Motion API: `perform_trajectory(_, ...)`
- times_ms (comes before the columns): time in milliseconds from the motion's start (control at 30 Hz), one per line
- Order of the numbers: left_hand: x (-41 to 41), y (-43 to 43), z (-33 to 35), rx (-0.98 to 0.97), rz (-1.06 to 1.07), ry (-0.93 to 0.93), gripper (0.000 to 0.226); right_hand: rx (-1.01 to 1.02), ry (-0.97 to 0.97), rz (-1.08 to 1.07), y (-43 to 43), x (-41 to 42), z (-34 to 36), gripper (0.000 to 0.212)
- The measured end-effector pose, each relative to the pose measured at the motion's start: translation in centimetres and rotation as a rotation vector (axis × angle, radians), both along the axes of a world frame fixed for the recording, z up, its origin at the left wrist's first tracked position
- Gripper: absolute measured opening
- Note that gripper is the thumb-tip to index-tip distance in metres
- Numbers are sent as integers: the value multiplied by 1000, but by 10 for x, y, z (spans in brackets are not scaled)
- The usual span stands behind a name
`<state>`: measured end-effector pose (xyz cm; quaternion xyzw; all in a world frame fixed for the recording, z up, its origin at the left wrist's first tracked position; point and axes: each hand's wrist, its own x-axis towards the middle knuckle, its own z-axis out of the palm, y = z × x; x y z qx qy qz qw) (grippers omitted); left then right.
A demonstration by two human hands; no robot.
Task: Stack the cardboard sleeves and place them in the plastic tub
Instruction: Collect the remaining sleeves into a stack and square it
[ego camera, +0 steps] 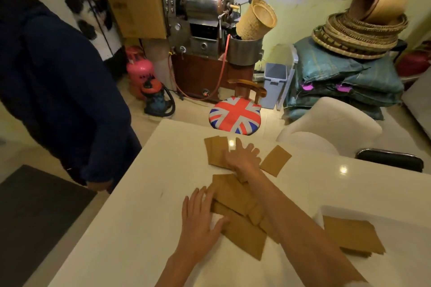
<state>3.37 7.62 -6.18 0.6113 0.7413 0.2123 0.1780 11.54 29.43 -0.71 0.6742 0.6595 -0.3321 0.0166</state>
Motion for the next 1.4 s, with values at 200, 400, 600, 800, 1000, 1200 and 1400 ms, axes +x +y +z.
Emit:
perform_trajectory(200,-35,-9,-6,72,141,-285,68,155,-205,216,-1,-30,-30,61)
perform_trajectory(400,-32,-8,-19,127,140,-194,72,283,-146,727,-111,14,-22,64)
perform_trajectory(600,-32,-1,-25,94,97,19,75,429,44,389,-148,50,-36,57)
perform_trajectory(800,-27,1,-24,-67,16,216,60,424,-80,-117,-58,89,-48,56)
perform_trajectory(1000,-31,2,-16,3,58,182,48,387,-120,40,-75,85,-47,50)
perform_trajectory(1200,-58,22,-7,-72,-1,191,73,515,-169,-141,-170,95,-32,58)
perform_trajectory(1400,-50,31,-14,-133,-52,246,80,275,-261,-335,-272,70,-53,67)
